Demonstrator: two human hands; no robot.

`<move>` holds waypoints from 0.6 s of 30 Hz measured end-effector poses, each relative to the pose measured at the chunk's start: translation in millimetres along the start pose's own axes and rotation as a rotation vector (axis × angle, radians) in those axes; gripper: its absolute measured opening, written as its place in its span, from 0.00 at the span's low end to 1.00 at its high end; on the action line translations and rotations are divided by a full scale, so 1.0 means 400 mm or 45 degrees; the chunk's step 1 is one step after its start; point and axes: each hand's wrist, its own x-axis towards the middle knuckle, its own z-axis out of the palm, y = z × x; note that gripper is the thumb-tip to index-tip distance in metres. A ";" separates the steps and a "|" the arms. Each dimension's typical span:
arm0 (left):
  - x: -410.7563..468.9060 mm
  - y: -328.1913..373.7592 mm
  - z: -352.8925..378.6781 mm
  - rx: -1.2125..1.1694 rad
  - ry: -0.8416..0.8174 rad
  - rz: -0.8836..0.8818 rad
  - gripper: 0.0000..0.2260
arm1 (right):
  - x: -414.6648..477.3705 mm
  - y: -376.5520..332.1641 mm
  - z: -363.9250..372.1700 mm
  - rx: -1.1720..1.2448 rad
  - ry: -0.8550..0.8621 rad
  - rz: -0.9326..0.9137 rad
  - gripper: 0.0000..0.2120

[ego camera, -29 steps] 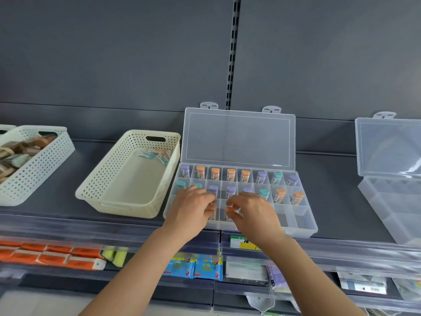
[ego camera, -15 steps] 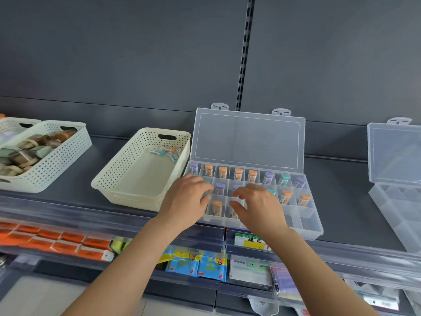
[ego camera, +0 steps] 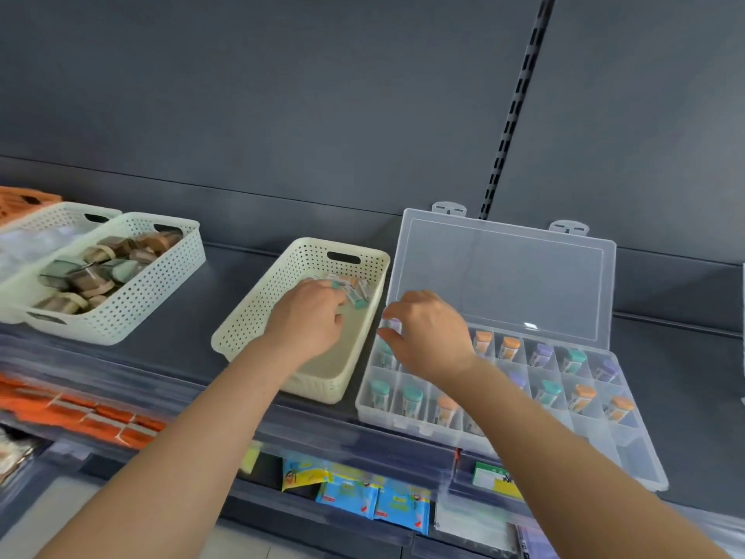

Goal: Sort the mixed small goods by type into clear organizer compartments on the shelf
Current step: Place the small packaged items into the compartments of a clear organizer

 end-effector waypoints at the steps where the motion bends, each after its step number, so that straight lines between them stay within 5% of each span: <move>1: 0.018 -0.023 0.006 0.020 -0.050 -0.020 0.11 | 0.032 -0.010 0.009 -0.019 -0.014 -0.005 0.13; 18: 0.276 -0.224 0.137 0.144 -0.421 0.091 0.16 | 0.398 -0.076 0.200 -0.933 -0.706 0.149 0.07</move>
